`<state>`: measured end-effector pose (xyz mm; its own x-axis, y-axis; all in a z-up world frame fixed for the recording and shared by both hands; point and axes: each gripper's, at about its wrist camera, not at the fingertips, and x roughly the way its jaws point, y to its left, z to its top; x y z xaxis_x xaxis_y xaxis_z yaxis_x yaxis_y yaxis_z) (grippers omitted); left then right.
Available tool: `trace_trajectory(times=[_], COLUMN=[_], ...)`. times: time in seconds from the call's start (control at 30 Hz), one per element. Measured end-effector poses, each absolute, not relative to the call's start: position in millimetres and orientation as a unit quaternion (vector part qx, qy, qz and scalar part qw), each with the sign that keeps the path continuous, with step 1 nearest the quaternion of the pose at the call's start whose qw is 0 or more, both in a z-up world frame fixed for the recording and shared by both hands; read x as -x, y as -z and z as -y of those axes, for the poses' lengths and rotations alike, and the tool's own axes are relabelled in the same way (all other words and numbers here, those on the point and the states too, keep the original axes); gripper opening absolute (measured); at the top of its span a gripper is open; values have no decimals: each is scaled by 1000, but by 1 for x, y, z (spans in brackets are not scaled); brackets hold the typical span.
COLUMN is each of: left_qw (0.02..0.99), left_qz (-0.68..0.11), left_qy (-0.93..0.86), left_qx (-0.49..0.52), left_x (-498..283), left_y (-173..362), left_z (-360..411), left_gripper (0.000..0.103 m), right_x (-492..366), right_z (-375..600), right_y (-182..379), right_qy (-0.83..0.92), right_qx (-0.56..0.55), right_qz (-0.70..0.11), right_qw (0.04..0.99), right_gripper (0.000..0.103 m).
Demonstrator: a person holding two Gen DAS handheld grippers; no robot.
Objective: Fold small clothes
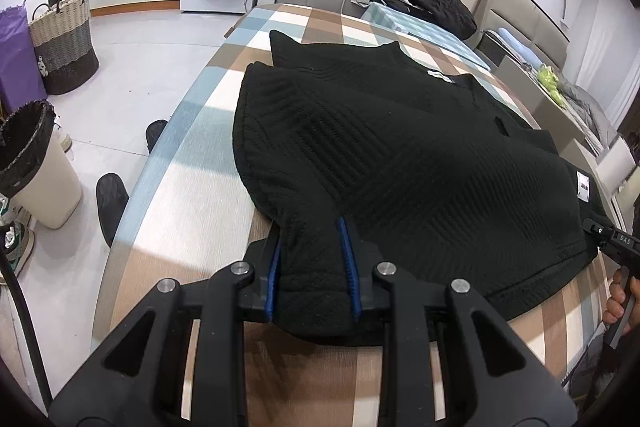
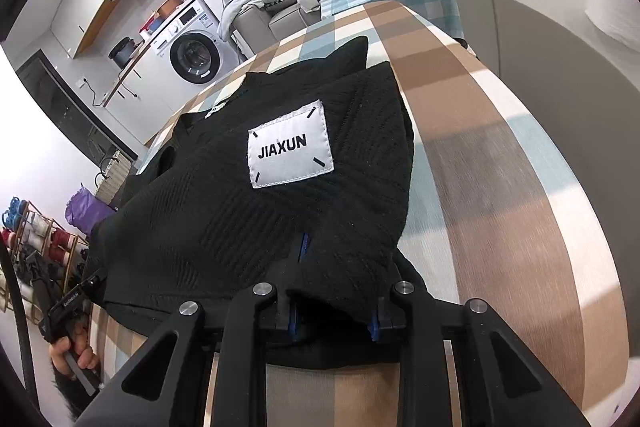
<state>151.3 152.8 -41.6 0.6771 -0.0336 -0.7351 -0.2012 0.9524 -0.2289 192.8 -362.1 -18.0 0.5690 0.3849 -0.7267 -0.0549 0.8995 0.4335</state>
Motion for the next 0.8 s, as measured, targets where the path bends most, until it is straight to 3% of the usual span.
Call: trace_trajectory(times=[0.47,0.6,0.67,0.8], left_qw=[908,910,910,911], left_qz=[-393,-388,-385,-371], left_qy=[-31,-42,-57,-66], left_qx=[140,139,142,168], left_x=[-117,-112,-107,-93], left_y=[42,40,36,31], left_z=[-146,-149,-153,-163], left_gripper=[24,26,37,44], right_x=[-163,-165,-162,-149], right_z=[373,377,382,391], right_y=[22,23,21,12], right_qy=[-139,-137,-134,-141], right_qx=[-169,-192,-199,-222], right_qz=[-431,-428,-424,-412], right_qw=[875,873,873,873], right_gripper=[24,29,34,37])
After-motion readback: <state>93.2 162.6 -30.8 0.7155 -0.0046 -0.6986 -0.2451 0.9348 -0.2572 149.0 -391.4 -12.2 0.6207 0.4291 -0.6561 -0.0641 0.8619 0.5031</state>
